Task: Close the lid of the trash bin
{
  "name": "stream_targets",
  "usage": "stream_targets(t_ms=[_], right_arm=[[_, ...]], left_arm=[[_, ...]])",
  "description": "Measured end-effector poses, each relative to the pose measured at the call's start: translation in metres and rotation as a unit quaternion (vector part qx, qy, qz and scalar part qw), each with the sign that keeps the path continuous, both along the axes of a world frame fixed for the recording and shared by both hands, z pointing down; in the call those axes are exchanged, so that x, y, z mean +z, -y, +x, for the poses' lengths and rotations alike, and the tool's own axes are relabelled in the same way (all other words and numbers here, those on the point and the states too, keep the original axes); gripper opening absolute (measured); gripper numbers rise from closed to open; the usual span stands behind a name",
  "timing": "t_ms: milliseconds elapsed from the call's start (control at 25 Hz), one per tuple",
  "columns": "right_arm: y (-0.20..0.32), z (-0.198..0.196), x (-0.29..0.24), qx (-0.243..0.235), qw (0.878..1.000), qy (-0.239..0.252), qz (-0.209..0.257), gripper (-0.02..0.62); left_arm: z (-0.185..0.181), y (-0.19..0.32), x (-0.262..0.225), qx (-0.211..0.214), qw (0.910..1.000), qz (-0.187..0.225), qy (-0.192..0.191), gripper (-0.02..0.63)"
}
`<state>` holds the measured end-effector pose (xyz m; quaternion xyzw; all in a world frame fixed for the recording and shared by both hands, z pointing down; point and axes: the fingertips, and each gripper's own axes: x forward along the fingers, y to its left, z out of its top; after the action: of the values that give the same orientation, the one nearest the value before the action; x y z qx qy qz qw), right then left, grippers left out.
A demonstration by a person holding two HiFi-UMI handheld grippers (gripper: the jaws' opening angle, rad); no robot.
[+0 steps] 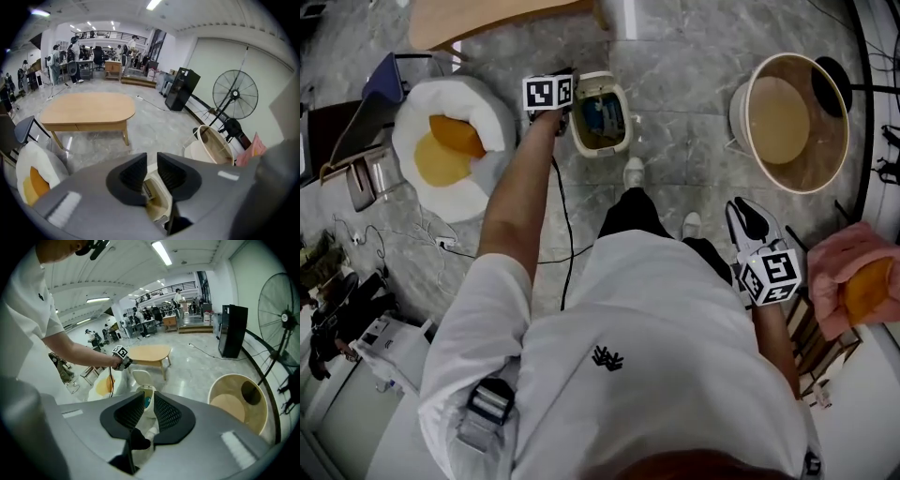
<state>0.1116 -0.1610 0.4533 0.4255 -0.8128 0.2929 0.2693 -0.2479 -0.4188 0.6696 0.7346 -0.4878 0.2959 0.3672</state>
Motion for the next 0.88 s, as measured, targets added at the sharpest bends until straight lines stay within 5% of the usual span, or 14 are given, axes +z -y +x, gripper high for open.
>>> stream_targets(t_ms=[560, 880], right_arm=[[0.004, 0.002, 0.012, 0.052, 0.998, -0.014, -0.037, 0.061], [-0.002, -0.005, 0.017, 0.048, 0.998, -0.006, -0.043, 0.061]], left_arm=[[-0.018, 0.019, 0.087, 0.007, 0.9939, -0.104, 0.036, 0.117], [-0.013, -0.006, 0.092, 0.006, 0.9922, -0.121, 0.027, 0.117]])
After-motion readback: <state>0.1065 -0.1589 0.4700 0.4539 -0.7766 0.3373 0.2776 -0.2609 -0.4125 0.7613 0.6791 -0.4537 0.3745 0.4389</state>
